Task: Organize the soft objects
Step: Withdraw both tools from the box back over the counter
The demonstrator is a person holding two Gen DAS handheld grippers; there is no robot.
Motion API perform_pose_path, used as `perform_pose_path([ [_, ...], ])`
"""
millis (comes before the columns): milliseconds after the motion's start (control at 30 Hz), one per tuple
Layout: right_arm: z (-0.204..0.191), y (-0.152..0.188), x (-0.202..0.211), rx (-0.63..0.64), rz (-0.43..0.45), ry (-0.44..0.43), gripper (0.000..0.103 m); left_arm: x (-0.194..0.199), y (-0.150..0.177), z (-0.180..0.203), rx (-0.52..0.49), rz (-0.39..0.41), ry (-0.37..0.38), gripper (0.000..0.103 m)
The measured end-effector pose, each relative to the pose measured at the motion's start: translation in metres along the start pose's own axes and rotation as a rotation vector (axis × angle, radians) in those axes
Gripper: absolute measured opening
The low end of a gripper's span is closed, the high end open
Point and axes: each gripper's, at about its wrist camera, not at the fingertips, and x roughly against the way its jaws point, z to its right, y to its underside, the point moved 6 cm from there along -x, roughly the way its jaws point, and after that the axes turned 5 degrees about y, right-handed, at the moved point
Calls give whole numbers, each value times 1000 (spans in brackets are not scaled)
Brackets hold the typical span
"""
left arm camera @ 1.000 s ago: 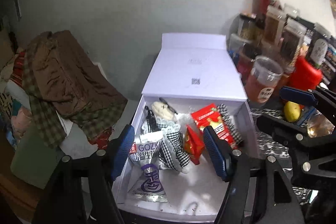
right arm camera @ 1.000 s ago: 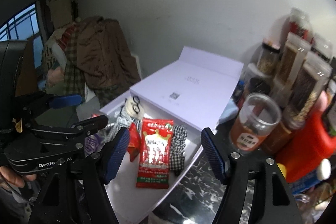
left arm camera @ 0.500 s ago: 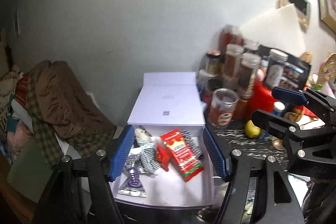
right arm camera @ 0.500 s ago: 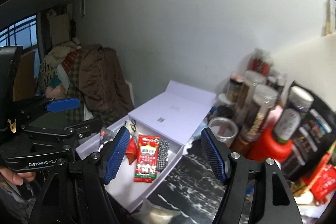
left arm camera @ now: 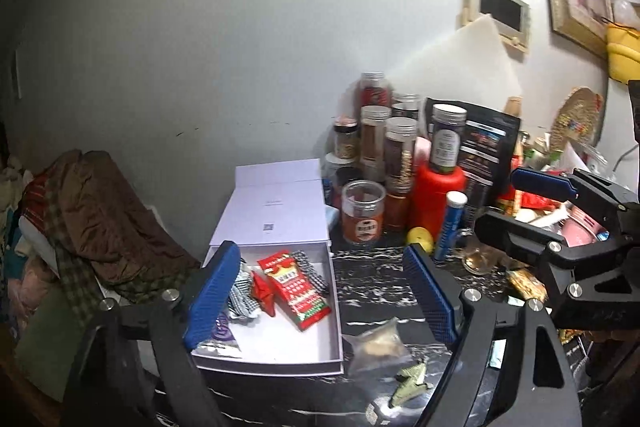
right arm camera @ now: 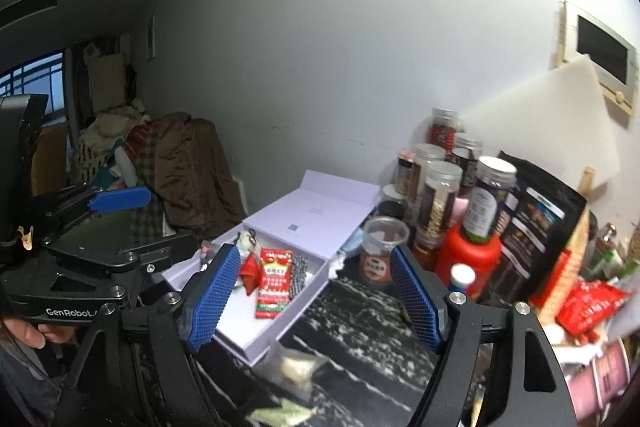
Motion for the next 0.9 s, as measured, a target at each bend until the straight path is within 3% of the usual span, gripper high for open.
perform_pose_path([
  [433,22,53,44,-58,-36,88,81,11,42,45,13,-43,108,84],
  [733,27,93,43,-110,-98,104,81,-1,81,55,28,-128,159,84],
  [900,22,121,35,-153,-138,83,81,-5,105,51,38,-156,146,84],
])
